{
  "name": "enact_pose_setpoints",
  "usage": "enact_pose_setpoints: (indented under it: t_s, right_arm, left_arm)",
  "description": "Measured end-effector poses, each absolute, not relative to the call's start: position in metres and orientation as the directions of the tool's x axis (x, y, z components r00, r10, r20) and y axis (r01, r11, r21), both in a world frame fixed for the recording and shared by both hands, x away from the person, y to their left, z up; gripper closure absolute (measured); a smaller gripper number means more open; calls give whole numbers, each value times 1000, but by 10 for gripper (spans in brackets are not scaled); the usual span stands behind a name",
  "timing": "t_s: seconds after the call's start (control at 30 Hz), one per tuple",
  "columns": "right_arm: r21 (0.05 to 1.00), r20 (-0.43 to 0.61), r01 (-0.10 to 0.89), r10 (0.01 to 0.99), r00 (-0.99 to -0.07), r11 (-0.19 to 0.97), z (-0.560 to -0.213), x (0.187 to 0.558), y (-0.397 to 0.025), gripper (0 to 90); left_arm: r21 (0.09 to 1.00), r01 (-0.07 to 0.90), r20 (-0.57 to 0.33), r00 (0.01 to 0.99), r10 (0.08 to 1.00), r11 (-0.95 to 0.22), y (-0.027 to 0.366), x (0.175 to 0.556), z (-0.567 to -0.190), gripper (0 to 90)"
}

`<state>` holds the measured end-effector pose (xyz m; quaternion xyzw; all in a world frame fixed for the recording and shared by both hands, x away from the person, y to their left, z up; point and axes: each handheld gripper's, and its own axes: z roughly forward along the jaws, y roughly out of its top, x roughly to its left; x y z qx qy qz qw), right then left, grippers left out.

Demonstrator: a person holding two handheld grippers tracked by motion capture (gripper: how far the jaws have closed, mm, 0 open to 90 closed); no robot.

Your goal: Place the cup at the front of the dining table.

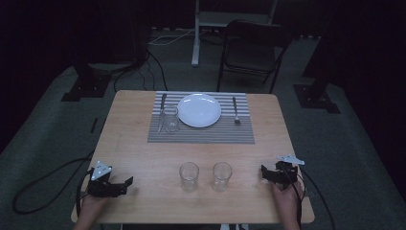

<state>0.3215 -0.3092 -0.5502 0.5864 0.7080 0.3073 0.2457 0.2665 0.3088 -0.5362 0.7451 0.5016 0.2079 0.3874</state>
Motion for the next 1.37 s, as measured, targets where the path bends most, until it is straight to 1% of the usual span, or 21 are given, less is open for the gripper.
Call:
enact_pose_setpoints:
  t_s: [0.13,0.37,0.4,0.5,0.6,0.67,0.8,0.93,1.13,1.37]
  right_arm:
    - [723,12,679,981,-191,123,-550,322,-309,134]
    - [723,12,679,981,-191,123,-550,322,-309,134]
    - [723,12,679,981,-191,123,-550,322,-309,134]
    - [723,12,679,981,-191,123,-550,322,-309,134]
    - [723,13,680,981,-191,123,-550,322,-309,134]
    - [723,13,679,981,-192,123,-550,322,-309,134]
    - [723,13,680,981,-191,123,-550,322,-309,134]
    - [723,13,680,981,-191,123,-550,322,-309,133]
    - [723,13,680,981,-191,123,-550,322,-309,133]
    - [723,13,680,981,-191,123,-550,322,-309,133]
  left_arm:
    - [772,601,-68,402,913,-207,315,258,-538,1]
    - [770,617,-65,331,941,-164,323,244,-541,2]
    - [765,623,-58,315,947,-161,323,242,-541,2]
    - [758,634,0,238,971,-155,323,236,-540,2]
    - [770,624,3,209,978,-136,327,232,-536,2]
    - [761,635,21,180,983,-132,331,230,-536,2]
    - [765,638,26,98,995,-83,339,226,-535,2]
    - [790,611,5,76,997,-51,346,227,-533,2]
    - [787,612,68,43,997,-80,347,230,-533,2]
    - [788,612,57,46,997,-73,350,231,-534,2]
